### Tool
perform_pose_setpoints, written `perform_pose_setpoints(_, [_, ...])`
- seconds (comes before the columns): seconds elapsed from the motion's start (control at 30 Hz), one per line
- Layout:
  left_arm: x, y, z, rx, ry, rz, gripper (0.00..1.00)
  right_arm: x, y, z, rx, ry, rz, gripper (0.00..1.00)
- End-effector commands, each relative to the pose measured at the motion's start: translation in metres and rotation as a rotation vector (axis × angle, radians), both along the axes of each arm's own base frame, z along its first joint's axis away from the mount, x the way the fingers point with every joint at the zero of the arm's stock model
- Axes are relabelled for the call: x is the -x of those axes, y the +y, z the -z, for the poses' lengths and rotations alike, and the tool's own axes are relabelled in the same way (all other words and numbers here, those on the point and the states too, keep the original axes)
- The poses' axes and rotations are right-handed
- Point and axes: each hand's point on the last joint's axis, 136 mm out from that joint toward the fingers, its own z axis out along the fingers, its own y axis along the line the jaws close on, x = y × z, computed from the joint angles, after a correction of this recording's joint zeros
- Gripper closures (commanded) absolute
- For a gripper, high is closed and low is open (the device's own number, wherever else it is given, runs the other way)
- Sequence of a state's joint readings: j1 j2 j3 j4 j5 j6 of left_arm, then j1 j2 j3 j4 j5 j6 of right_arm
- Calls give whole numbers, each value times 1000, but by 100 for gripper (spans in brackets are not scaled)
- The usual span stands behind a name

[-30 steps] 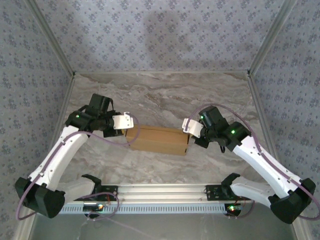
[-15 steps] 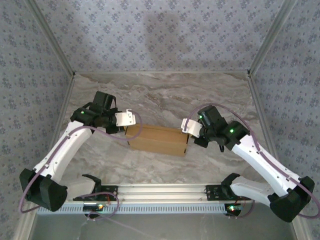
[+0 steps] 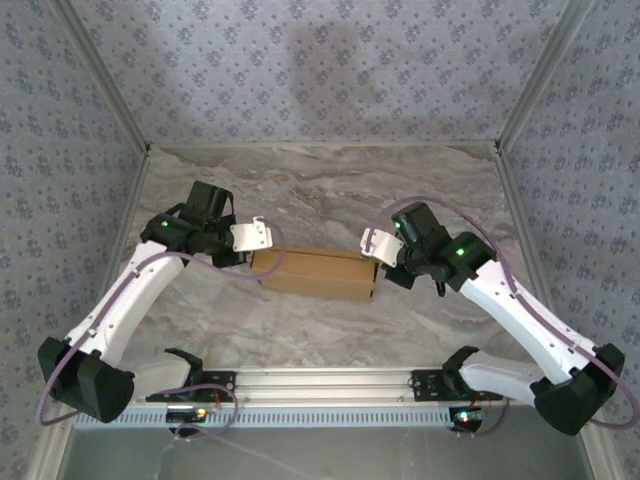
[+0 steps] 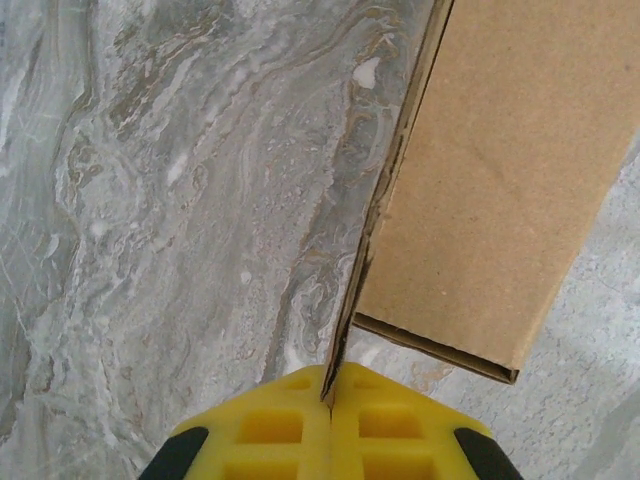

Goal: Fold the paper box

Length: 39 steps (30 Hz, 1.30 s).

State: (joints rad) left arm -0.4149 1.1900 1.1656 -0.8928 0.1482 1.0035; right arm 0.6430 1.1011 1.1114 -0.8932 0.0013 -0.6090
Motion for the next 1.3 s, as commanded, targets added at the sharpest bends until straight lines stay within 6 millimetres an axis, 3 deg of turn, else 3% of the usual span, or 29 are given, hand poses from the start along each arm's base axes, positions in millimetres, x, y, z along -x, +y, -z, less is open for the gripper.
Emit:
perform_pose_setpoints(0.0, [-2,-13,-35,128,-55,-51,100,-14,-3,-21,-45,-36,108,100])
perform_pose_setpoints(0.07, [-2,-17,-40,176,-42,-91,100,-20,-3,-23,-83,-16,180,100])
perform_pose_setpoints(0.1, [-1,-21,-43,209,-23,-113,100,-27,-1,-39,-127,-34,222,100])
perform_pose_setpoints(0.17, [-2,-28,-46,270,11,-145,100,-33,0,-41,-159,-13,283,100])
perform_pose_setpoints(0.33, [-2,-44,-53,388,124,-224,100,-44,3,-34,-162,85,400,100])
perform_pose_setpoints(0.6, [-19,-51,-65,497,196,-404,100,-54,3,-26,-169,192,530,100])
perform_pose_setpoints(0.9, [-34,-51,-48,535,299,-615,100,-73,-9,-32,-376,336,789,100])
perform_pose_setpoints(1.27, [-49,-50,-36,656,374,-830,100,-83,0,-19,-626,612,1006,100])
